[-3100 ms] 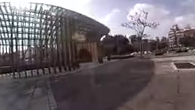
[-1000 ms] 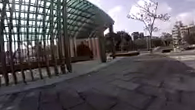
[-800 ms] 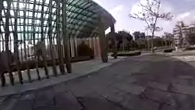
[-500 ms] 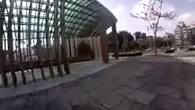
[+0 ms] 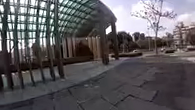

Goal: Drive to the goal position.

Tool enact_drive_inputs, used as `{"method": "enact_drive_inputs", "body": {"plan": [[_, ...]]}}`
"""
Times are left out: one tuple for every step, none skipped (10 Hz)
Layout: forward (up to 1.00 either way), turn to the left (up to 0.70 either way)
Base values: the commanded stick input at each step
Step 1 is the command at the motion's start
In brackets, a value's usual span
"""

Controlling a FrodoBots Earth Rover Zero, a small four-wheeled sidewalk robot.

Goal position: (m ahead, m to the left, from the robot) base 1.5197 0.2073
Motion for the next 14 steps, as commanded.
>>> {"method": "enact_drive_inputs", "body": {"plan": [[0.00,-0.70],[0.00,-0.76],[0.00,-0.82],[0.00,-0.69],[0.00,-0.51],[0.00,-0.39],[0.00,-0.28],[0.00,-0.16],[0.00,-0.23],[0.00,-0.30],[0.00,-0.44],[0.00,-0.66],[0.20,-0.73],[0.85,-0.34]]}}
